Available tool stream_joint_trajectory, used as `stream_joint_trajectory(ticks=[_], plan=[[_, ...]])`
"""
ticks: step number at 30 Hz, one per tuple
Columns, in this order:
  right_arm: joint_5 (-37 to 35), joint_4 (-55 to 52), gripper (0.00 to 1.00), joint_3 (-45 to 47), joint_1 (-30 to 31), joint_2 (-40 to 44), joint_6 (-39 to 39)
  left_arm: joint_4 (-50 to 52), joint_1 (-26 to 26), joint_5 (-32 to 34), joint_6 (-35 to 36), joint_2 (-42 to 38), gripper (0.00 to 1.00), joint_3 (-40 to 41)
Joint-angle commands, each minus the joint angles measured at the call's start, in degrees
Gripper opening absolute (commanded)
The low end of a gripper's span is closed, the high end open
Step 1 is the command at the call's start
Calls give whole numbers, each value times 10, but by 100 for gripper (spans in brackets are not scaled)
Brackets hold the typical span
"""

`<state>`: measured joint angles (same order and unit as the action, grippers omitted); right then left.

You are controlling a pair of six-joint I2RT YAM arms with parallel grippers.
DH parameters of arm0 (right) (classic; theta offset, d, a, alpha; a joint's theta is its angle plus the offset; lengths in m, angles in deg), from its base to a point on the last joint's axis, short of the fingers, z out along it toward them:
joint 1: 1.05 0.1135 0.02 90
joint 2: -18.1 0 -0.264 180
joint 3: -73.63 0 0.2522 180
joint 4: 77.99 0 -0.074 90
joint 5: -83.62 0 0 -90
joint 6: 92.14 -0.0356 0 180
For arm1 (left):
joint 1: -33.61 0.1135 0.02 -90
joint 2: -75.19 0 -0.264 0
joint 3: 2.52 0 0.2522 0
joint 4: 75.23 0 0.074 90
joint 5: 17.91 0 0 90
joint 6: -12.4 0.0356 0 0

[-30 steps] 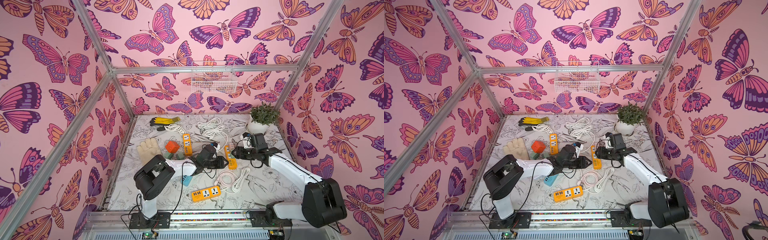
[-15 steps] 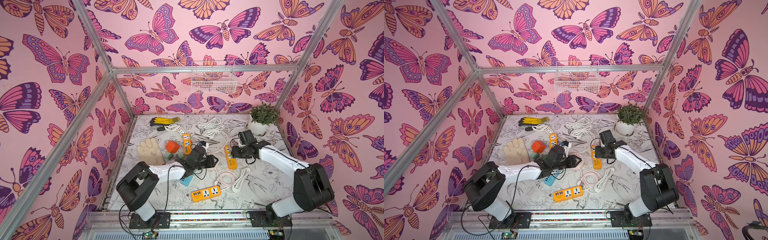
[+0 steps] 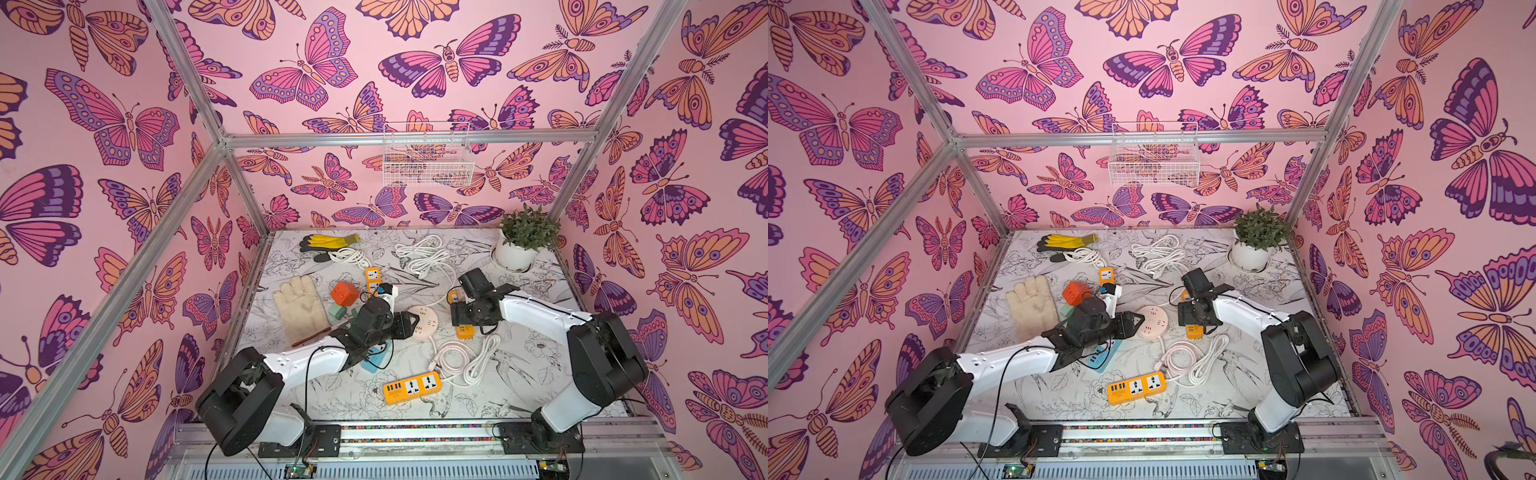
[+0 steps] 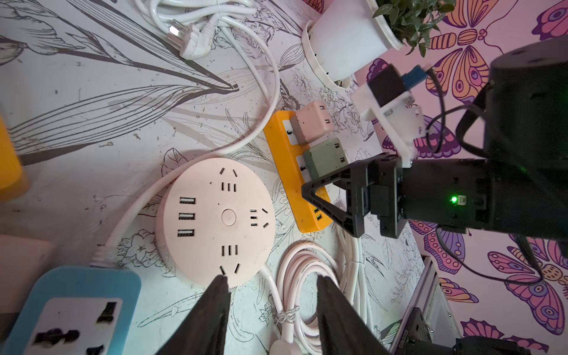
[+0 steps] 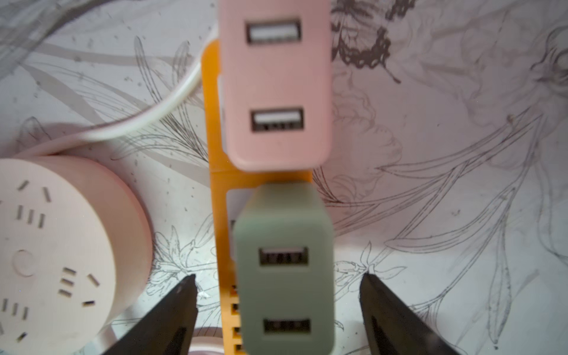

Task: Pull the plug off the socket
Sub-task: Pick up the socket from the center of the board.

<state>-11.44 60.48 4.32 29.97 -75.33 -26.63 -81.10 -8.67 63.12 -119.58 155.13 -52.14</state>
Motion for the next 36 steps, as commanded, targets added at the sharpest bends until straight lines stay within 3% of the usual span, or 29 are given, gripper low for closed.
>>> stream_joint_trajectory(ticks=[1,8,18,23,27,31,36], plan=[[-25,19,84,10,14,-7,-32,-26,4,3,13,-11,50,14],[-23,49,74,20,23,-31,-57,-46,5,11,9,-46,50,40],[-5,69,71,41,23,-30,-48,-72,11,26,9,-109,51,74],[-12,78,51,61,24,-25,-27,-79,15,26,13,-121,52,81],[4,116,44,90,24,14,3,-83,17,25,-1,-113,53,82],[36,152,39,116,19,87,52,-143,30,-4,-23,-96,63,98],[169,215,37,145,-30,172,69,-269,53,-47,-4,-89,92,131]])
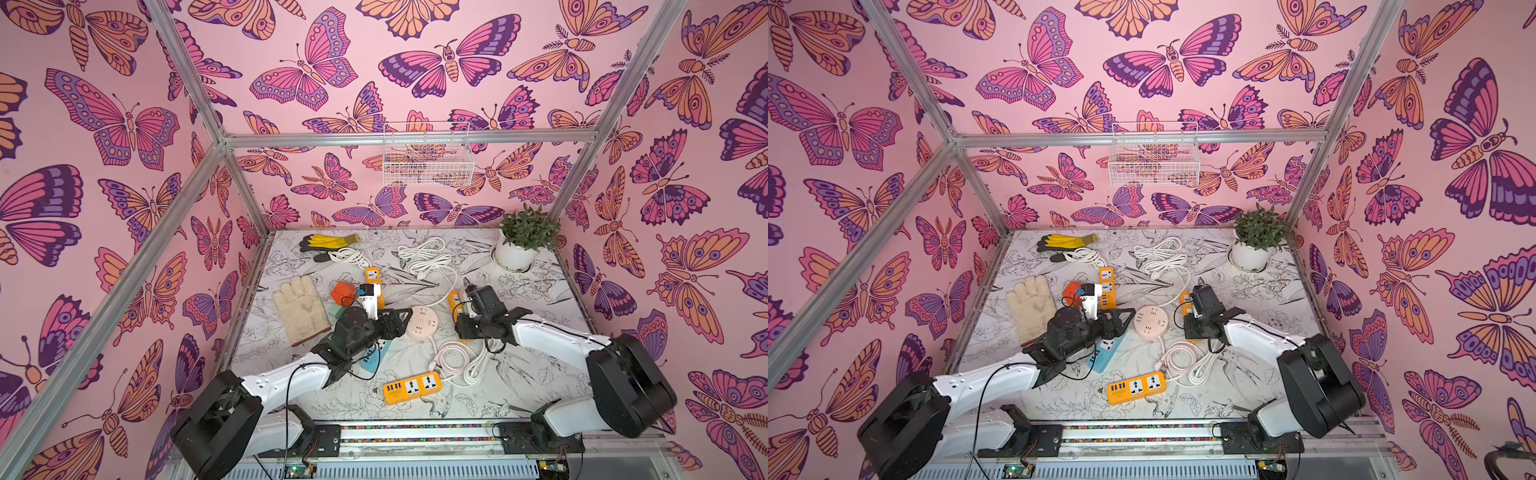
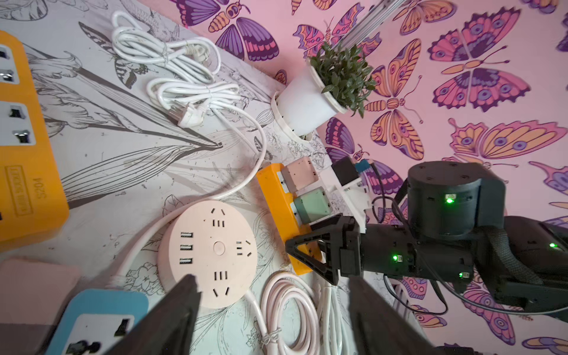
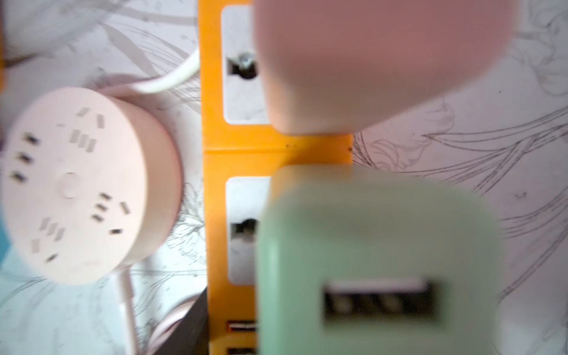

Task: Pull the plug off the socket
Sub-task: Pick up the socket from the center of the board.

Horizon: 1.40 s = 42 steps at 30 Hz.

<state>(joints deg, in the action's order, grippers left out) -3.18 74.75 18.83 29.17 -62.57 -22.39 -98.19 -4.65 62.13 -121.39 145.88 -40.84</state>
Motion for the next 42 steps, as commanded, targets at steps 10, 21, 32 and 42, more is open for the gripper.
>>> stream_joint_trajectory(ticks=[10,21,32,42], plan=[[186,72,35,-7,-28,103,75,-147,57,-225,11,61,97,-28],[110,35,34,-46,42,109,271,-22,119,-215,-91,-19,95,-1],[113,66,33,-81,88,47,220,-291,66,-263,-219,212,81,-48],[119,65,32,-78,89,48,216,-377,50,-272,-260,329,70,-100]])
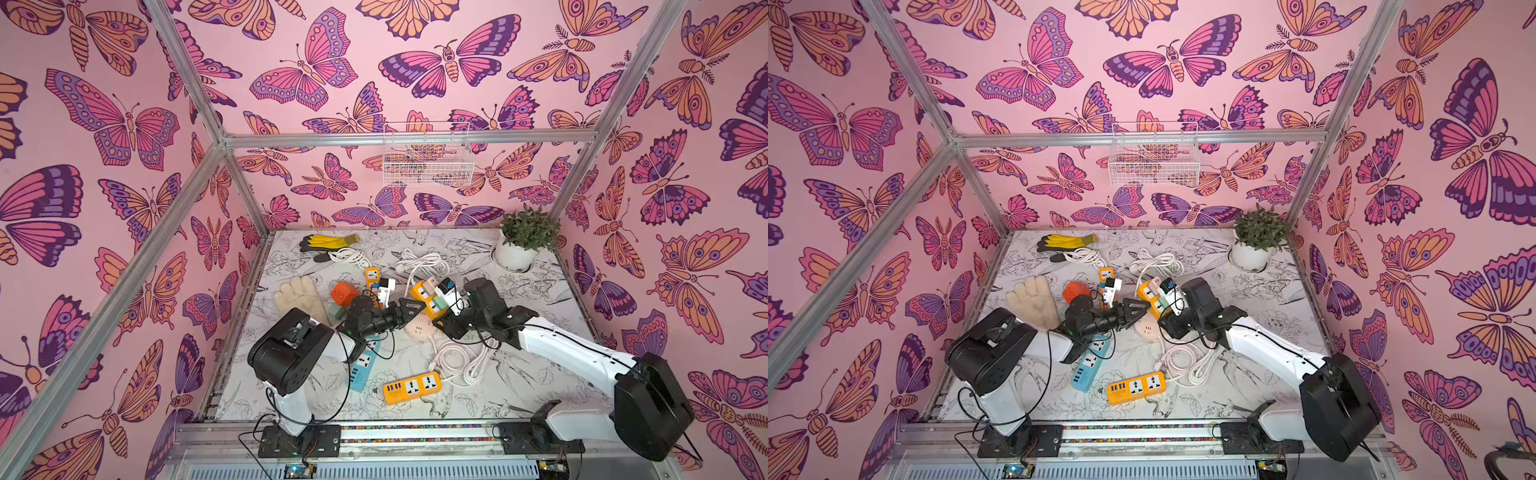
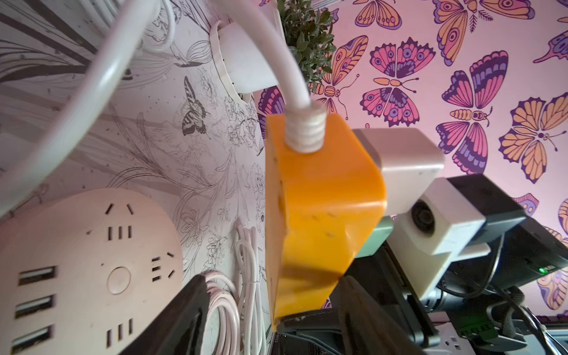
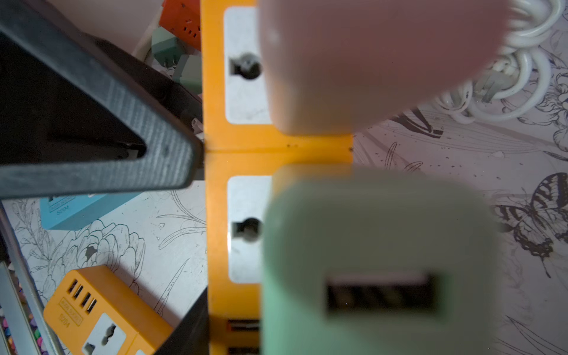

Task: Pull the plug off the socket
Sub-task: Pick up the socket from the center of the board.

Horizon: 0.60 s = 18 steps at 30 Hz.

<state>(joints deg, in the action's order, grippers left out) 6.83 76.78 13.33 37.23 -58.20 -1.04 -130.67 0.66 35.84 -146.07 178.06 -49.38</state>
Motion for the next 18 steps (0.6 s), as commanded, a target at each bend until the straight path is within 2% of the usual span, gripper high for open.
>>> stream_joint_trajectory(ticks=[1,6,9,18], plan=[[21,45,33,-23,8,3,2,-53,-4,-7,-13,11,70,-16],[23,50,32,-21,8,0,0,-53,-8,-4,-18,26,67,-28],[22,51,32,-21,9,-1,-3,-52,-12,-1,-26,34,55,-33],[8,48,32,-20,14,-2,-2,-47,-15,-1,-49,52,43,-43]])
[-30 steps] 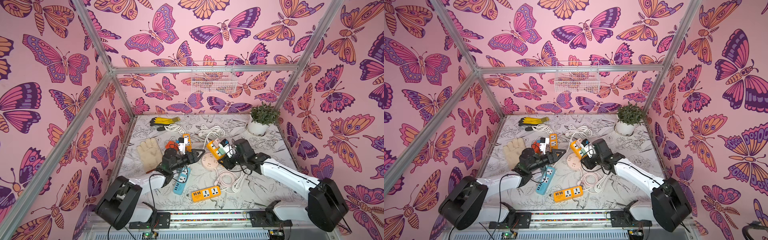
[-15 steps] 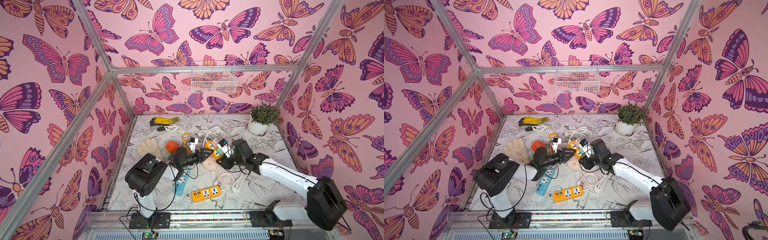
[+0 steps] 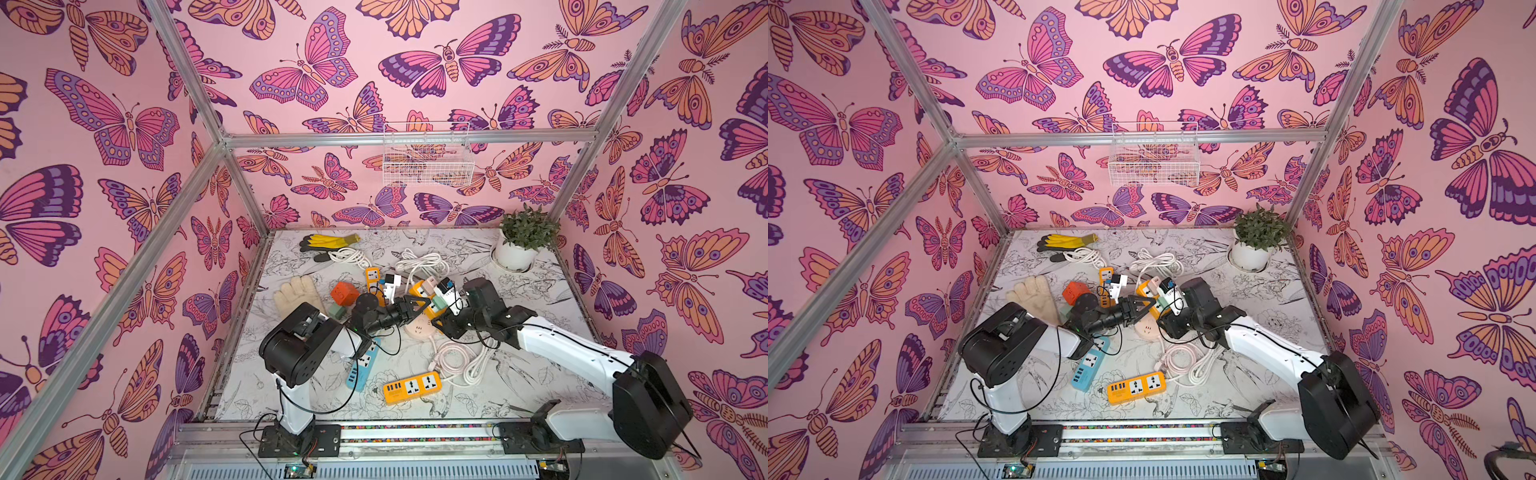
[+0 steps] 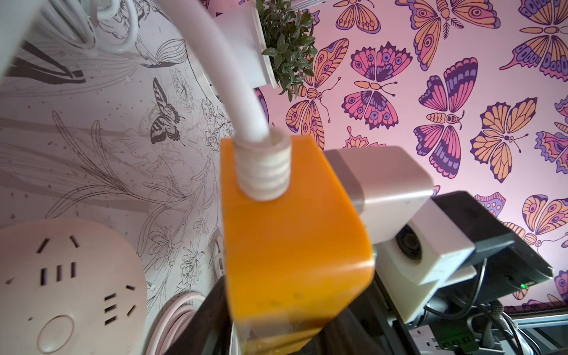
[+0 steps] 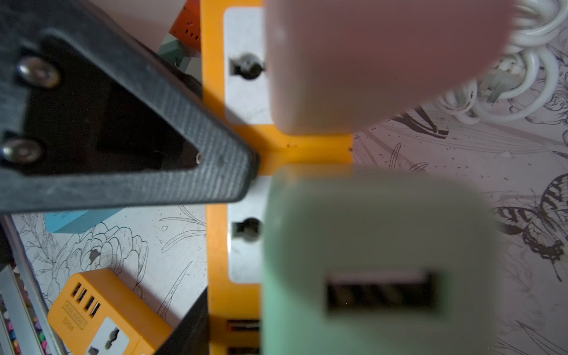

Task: Pull the plug off the socket
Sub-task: Pick up the socket from the center of the board, then remove the plug from the socket.

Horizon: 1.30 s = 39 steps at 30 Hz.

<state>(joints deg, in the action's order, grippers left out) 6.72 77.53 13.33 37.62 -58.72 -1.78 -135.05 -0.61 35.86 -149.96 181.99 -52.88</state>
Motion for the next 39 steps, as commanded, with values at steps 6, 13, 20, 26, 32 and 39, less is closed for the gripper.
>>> stream_joint_trajectory(ticks=[6,13,20,26,32,39], plan=[[-11,38,37,-19,15,3,-1,23,-2,0,-8,5,32,-5],[-44,-17,82,-17,4,25,-23,27,28,-3,-2,-11,22,21],[67,55,99,68,-64,151,-98,56,52,-33,30,-35,20,32],[118,12,99,-28,-37,73,-171,143,50,-25,81,-80,19,32],[24,-109,61,-125,2,-27,-164,209,49,-15,112,-124,19,32],[-8,-118,37,-145,31,-48,-161,223,49,-14,114,-133,19,30]])
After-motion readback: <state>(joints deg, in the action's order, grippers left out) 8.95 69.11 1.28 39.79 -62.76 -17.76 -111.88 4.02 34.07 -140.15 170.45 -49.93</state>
